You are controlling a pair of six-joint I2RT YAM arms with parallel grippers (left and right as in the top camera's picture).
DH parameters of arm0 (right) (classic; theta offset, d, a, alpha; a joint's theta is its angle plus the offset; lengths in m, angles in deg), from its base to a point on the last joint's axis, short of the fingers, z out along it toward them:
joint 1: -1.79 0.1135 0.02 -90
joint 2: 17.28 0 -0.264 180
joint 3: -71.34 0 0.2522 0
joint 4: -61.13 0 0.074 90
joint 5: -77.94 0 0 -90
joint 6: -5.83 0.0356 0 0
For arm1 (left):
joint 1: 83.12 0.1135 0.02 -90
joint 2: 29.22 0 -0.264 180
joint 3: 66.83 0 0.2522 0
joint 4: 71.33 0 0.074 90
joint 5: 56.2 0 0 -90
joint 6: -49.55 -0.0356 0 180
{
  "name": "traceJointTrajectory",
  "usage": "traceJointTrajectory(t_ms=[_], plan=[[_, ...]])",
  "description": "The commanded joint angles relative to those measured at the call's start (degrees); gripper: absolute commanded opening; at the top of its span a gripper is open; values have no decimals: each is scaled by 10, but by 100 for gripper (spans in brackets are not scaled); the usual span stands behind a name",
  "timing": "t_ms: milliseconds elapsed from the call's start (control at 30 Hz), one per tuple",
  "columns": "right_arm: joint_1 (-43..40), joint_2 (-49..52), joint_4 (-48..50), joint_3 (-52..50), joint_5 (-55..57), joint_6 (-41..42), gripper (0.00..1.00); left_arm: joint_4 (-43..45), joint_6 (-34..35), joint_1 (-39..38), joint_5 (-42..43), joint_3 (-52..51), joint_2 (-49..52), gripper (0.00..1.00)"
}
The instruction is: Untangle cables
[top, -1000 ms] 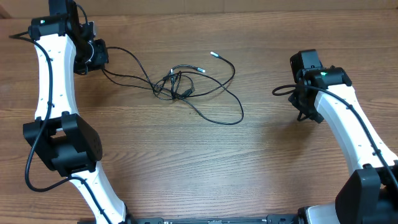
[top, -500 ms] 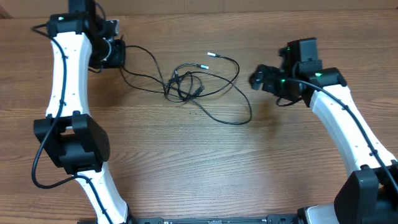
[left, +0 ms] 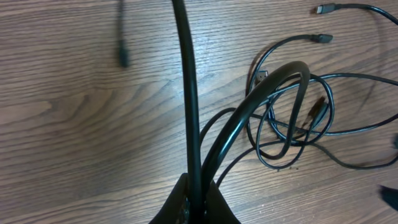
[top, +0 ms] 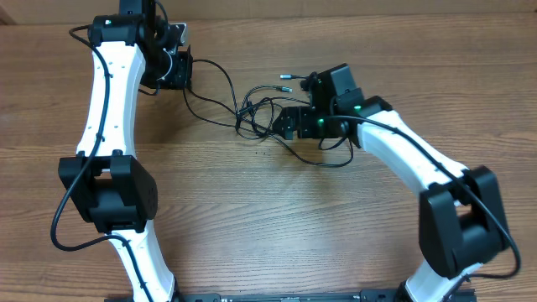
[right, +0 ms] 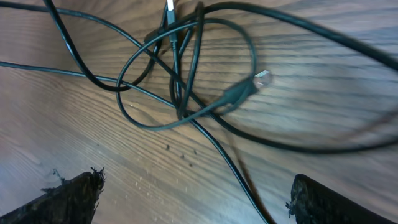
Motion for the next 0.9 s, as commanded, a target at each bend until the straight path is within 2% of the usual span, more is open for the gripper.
traceJointTrajectory(t_ms=[0, 100, 267, 433, 500, 600, 733, 800, 867], plan=[[6, 19, 36, 10, -19, -9, 97, -1, -7, -11, 29, 0, 0, 4], [8, 39, 78, 10, -30, -9, 97, -2, -7, -22, 61, -1, 0, 4], [10, 66, 118, 10, -48, -7, 95, 2, -7, -45, 65, -1, 1, 4], [11, 91, 122, 10, -50, -7, 86, 12, -7, -61, 62, -1, 3, 5], [11, 99, 122, 10, -48, -7, 75, 14, -7, -64, 61, -1, 3, 5], [11, 106, 123, 10, -48, -7, 50, 14, -7, -64, 60, -1, 3, 5], [11, 106, 119, 10, -18, -7, 38, 13, -7, -64, 59, -1, 3, 4], [11, 106, 117, 10, -7, -7, 26, 12, -7, -64, 59, -1, 3, 4], [11, 106, 114, 10, -7, -7, 4, 13, -7, -64, 56, -1, 3, 5]])
